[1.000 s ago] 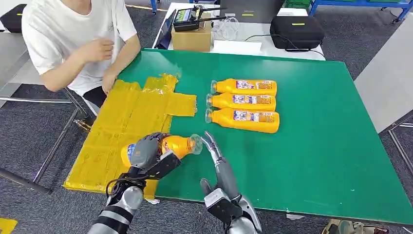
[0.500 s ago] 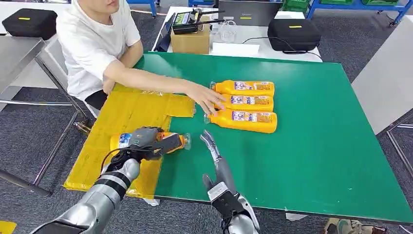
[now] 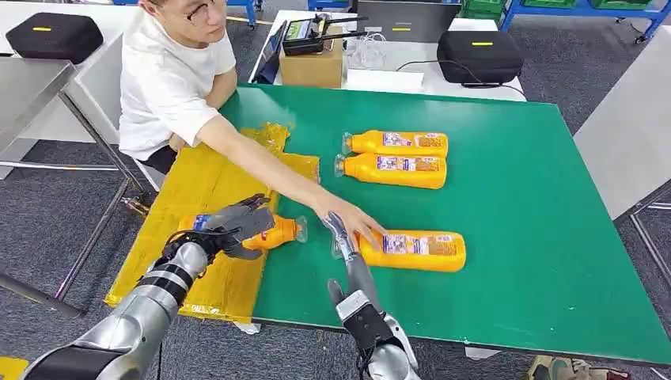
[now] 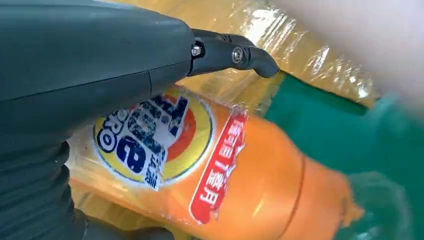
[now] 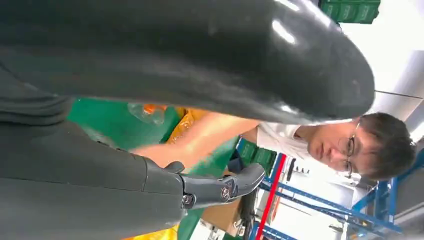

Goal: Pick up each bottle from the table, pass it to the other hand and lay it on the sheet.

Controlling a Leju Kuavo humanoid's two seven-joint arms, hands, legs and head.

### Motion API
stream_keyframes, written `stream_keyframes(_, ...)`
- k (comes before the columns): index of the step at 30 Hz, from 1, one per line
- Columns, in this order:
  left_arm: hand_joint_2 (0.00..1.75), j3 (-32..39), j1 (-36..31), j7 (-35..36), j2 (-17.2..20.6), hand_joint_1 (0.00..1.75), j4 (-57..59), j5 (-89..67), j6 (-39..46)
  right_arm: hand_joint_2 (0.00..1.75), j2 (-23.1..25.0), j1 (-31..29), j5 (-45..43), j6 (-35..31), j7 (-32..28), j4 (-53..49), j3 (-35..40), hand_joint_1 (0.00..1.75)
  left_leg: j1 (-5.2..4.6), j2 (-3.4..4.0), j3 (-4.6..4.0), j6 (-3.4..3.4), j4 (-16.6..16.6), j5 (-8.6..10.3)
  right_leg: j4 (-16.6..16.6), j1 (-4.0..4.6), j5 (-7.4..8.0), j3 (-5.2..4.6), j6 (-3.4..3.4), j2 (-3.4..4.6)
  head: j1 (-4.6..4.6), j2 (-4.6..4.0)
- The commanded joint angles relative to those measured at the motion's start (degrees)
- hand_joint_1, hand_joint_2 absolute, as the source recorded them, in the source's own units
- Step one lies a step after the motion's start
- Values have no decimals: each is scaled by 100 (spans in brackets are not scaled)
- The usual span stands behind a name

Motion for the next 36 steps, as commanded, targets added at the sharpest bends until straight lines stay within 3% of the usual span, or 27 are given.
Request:
stream_keyframes(1,175,542,1075,-1383,-125,0,-587,2178,-1651,0,-82,-202,-35,46,-87,378,-49,0,1,28,15,19,-33,10,-32,7,20,2,-28,31,0,0)
stream_keyframes(5,175,479,1640,-1304,-342,0,-1832,3814,-2093,0,-150,-134,176,-88,-110,206,-70,0,-5,14,19,15,-14,2,-14,-1,6,5,-15,14,2,0)
stream_keyframes(9,175,653,2114,-956,-606,0,-3543,5624,-2064,0,-420,13,1267,-735,26,-275,76,0,1,4,-2,12,4,-2,-6,6,2,-11,-12,3,2,0)
stream_keyframes(12,175,609,2175,-742,-570,0,-3787,5782,-2047,0,-454,58,1302,-717,73,-398,66,0,6,-7,-38,20,12,-2,-7,14,1,-45,-27,-6,2,0)
stream_keyframes(15,175,741,2334,-859,-658,0,-4304,6393,-1831,0,-549,166,2078,-1046,382,-758,65,0,5,2,-35,14,2,-4,-10,12,0,-51,-26,4,2,0)
stream_keyframes(16,175,761,2419,-854,-679,0,-4541,6480,-1727,175,-612,220,2400,-1081,574,-932,57,0,5,-2,-41,12,6,-4,-7,11,-1,-55,-20,0,0,0)
stream_keyframes(22,175,795,2887,-875,-856,0,-5620,6793,-1315,175,-1368,308,4318,-754,1762,-1184,-142,0,6,-4,-60,15,5,-3,-12,13,0,-68,-14,-3,2,0)
stream_keyframes(25,175,819,2983,-840,-921,0,-5840,6838,-1188,175,-1569,352,4416,-691,1804,-1225,-303,0,2,-4,-66,16,5,-3,-14,8,1,-72,-12,-4,2,0)
stream_keyframes(33,175,805,2955,-839,-905,0,-5782,6839,-1183,175,-1512,353,4430,-669,1796,-1241,-289,0,1,-2,-59,17,-3,-3,-21,10,0,-71,-28,-1,0,0)
stream_keyframes(36,175,817,3042,-848,-955,0,-5932,6960,-1097,175,-1806,435,4713,-307,2167,-1293,-438,0,6,-6,-62,20,-1,-3,-23,15,0,-70,-30,-5,0,0)
